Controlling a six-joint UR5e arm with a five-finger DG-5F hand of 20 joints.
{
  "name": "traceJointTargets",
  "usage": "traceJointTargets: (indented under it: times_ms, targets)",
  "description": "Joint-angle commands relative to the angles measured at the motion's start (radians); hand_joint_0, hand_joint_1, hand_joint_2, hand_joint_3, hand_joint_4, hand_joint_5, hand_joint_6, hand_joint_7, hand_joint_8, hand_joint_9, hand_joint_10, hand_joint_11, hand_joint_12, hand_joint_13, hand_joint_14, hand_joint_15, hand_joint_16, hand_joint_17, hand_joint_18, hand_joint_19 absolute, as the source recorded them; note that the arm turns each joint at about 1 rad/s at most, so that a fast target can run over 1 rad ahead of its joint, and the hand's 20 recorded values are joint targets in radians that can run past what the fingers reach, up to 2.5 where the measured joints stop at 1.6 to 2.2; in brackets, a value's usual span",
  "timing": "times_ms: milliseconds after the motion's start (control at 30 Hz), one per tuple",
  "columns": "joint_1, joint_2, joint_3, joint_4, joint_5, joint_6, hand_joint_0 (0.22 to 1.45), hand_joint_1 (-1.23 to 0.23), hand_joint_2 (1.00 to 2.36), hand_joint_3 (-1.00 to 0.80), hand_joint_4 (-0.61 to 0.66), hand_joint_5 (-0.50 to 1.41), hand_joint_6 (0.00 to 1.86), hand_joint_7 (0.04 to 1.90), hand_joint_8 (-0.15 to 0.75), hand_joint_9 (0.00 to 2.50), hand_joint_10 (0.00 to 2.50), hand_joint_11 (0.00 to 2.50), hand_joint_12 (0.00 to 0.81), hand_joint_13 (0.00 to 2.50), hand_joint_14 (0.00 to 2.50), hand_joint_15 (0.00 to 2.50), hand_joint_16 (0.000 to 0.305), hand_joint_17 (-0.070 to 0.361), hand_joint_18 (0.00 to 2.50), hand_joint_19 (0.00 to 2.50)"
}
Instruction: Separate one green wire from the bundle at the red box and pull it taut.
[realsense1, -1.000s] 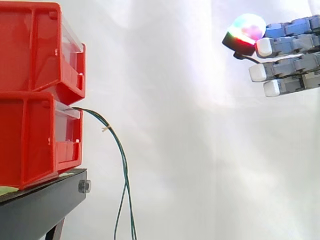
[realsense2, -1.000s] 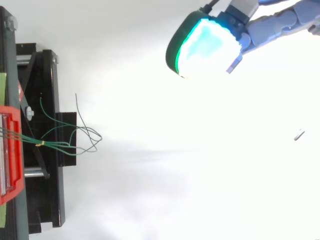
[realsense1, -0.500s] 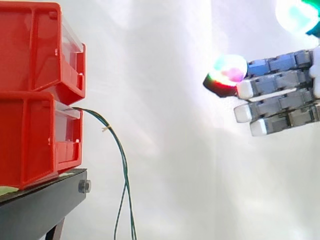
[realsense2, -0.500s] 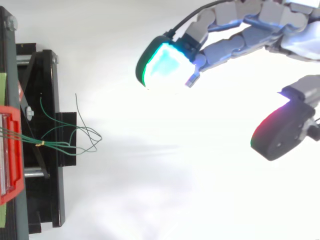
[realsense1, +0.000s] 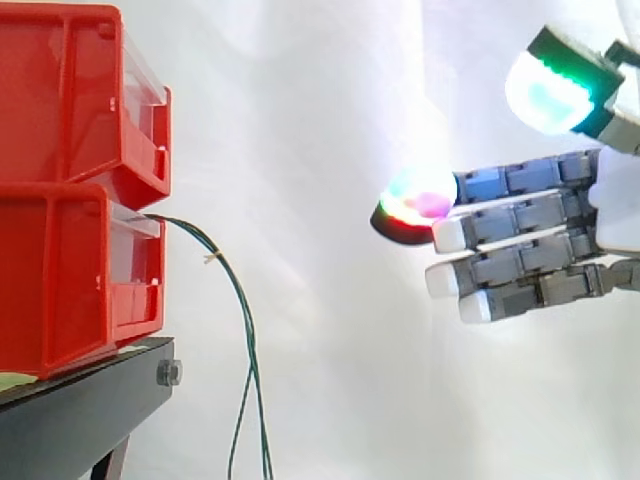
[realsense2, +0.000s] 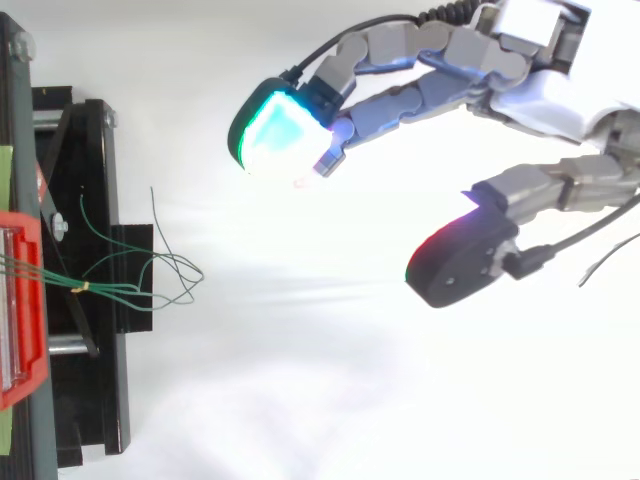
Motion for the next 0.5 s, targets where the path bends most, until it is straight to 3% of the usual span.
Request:
traceJointTargets:
  times_ms: [0,167,467]
  targets:
    - [0.009,-0.039,0.004,0.020,0.022,-0.012,0.49,-0.69,1.00,-0.50,0.24,-0.17,0.50,0.81,0.263,0.71,0.01,0.48,0.388,0.65,0.01,0.31,0.047,0.106,0.51,0.34]
    - [0.017,-0.100,0.052,0.040,0.025,0.003,0.49,-0.69,1.00,-0.50,0.25,-0.17,0.50,0.82,0.259,0.73,0.01,0.49,0.388,0.66,0.01,0.32,0.048,0.107,0.51,0.34]
    - [0.018,-0.217,0.197,-0.021,0.025,0.040,0.49,-0.68,1.00,-0.50,0.25,-0.16,0.50,0.83,0.261,0.75,0.01,0.49,0.389,0.66,0.01,0.31,0.049,0.110,0.52,0.35]
